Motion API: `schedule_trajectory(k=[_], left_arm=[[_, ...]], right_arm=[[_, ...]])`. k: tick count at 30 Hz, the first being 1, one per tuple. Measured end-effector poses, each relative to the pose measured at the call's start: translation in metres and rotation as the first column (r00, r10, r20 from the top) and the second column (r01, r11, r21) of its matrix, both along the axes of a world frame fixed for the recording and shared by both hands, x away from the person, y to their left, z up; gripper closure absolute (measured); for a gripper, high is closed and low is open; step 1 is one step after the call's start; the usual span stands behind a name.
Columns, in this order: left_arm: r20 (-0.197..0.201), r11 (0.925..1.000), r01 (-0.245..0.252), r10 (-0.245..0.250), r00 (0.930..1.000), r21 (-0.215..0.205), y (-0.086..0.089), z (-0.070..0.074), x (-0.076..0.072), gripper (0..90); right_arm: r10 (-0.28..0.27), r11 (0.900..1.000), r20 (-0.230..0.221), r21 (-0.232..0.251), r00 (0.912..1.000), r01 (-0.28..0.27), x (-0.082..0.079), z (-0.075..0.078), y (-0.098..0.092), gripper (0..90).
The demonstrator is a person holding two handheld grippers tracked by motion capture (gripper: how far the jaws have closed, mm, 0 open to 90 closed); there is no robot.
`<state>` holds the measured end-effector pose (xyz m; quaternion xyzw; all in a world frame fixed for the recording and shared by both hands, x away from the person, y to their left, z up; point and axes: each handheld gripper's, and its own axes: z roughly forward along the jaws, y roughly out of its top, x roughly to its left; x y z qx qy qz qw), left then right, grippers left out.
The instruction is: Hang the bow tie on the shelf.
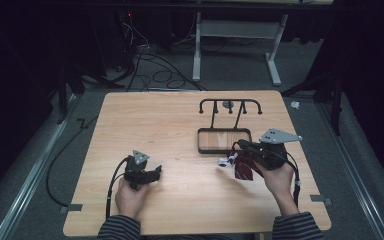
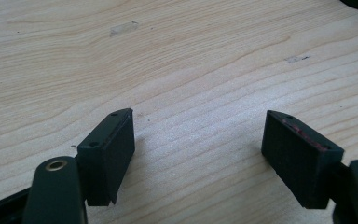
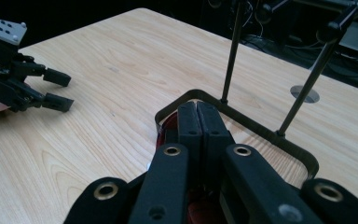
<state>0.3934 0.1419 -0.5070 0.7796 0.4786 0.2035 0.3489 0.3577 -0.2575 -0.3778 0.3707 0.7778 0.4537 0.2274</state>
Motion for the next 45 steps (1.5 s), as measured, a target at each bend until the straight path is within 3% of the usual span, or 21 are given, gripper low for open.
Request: schedule_trajectory(k=[17, 45], left_arm=[[0.001, 1.0, 0.0, 0.0, 1.0, 0.0, 0.0, 0.0, 0.0, 25.9], [0.0, 1.0, 0.002, -0.002, 1.0, -0.001, 0.0, 0.0, 0.0, 25.6]], right_arm=[[0.011, 1.0, 0.015, 0.014, 0.9998, -0.011, 0.01, 0.016, 0.005, 90.0], [-0.008, 1.0, -0.019, 0.023, 0.9998, 0.008, 0.037, 0.025, 0.01, 90.0]])
